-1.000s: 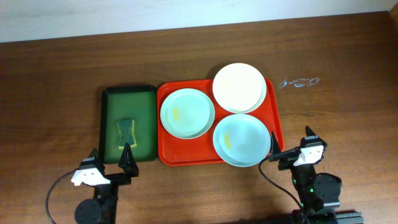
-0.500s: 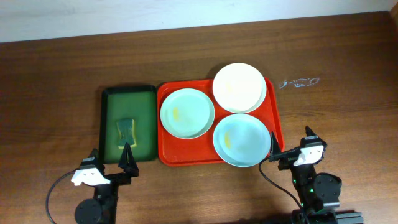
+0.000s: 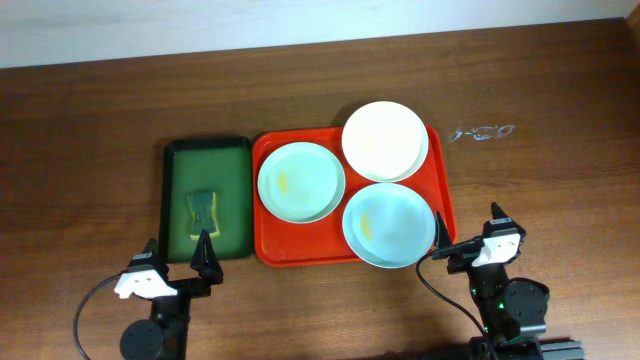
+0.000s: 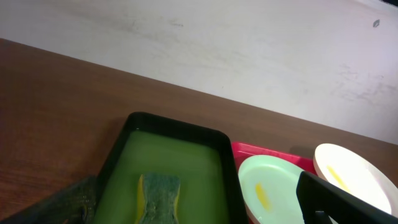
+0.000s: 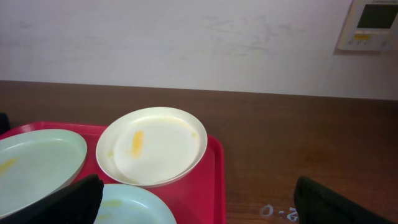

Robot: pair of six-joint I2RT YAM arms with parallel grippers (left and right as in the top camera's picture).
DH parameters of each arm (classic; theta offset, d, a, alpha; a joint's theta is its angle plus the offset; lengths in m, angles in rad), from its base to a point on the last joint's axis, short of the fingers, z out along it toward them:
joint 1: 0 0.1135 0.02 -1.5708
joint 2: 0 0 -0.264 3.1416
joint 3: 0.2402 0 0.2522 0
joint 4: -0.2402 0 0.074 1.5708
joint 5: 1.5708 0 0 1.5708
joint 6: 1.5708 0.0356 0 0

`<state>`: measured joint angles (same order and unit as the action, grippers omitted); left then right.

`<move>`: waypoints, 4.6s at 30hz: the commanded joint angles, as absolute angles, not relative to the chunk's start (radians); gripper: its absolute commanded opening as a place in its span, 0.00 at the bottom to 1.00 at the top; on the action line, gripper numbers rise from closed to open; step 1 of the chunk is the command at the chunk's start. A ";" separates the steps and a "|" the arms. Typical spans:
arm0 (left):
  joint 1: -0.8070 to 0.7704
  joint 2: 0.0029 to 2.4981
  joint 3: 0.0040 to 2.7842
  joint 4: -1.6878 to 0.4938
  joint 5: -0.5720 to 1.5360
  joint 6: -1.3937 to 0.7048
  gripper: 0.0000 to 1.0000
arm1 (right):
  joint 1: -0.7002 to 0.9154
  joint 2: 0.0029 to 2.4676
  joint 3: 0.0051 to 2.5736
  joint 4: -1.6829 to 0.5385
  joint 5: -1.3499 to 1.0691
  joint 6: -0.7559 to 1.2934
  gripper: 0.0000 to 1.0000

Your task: Clean dirty plates on tray and stack at the side

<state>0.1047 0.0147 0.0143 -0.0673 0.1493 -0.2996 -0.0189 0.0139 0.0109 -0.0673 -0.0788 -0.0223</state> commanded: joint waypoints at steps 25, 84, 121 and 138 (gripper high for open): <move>0.100 0.014 0.009 -0.069 0.142 -0.299 0.99 | -0.027 0.013 0.006 -0.072 -0.074 -0.011 0.98; 0.078 1.067 1.258 -1.008 0.180 -0.184 0.99 | -0.026 1.027 1.026 -0.746 -0.643 0.167 0.98; -0.070 1.713 1.573 -1.366 0.048 -0.186 0.88 | 0.289 1.729 1.406 -0.856 -0.249 0.304 0.54; -0.070 1.713 1.573 -1.358 0.048 -0.193 0.87 | 0.389 1.942 1.402 -0.713 -0.180 0.305 0.38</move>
<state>-0.0673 1.7103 1.5505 -1.3640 0.0544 -0.1864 0.3538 1.9015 1.4044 -0.7155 -0.2390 0.3099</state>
